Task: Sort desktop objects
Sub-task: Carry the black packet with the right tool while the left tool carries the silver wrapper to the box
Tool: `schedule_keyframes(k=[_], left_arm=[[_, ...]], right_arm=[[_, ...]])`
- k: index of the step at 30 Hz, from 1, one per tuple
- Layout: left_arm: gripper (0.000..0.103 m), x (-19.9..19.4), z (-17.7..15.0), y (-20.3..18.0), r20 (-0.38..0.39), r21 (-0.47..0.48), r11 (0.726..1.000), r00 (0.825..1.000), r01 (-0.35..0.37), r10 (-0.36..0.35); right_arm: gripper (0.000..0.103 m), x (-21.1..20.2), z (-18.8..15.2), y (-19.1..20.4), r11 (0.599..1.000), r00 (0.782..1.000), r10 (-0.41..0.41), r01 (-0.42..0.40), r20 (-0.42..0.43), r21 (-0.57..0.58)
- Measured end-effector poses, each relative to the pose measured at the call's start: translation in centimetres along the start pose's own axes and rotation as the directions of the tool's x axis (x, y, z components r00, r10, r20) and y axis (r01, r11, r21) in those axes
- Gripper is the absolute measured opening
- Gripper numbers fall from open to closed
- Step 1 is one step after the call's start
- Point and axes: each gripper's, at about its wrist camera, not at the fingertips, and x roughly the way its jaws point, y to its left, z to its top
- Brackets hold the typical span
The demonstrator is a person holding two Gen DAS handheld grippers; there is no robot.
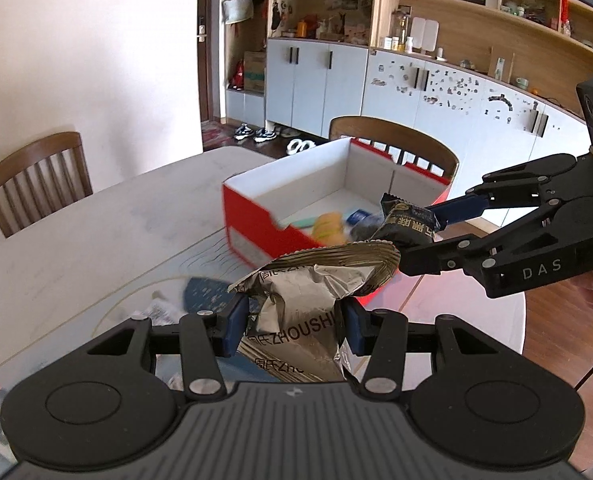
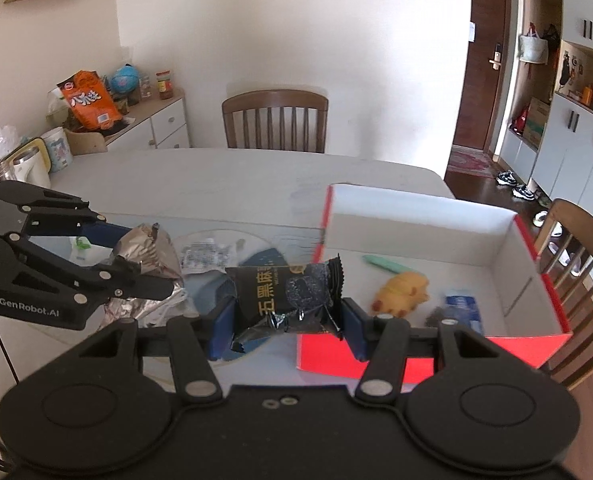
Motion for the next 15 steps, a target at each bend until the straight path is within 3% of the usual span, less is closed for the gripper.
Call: schedule_keyframes(k=[15], left_arm=[[0.047, 5.8, 4.4, -5.0, 0.013, 0.009, 1.0, 1.0, 0.012, -0.012]], right_arm=[[0.055, -1.2, 0.1, -7.7, 1.0, 1.0, -0.011, 0.011, 0.012, 0.003]])
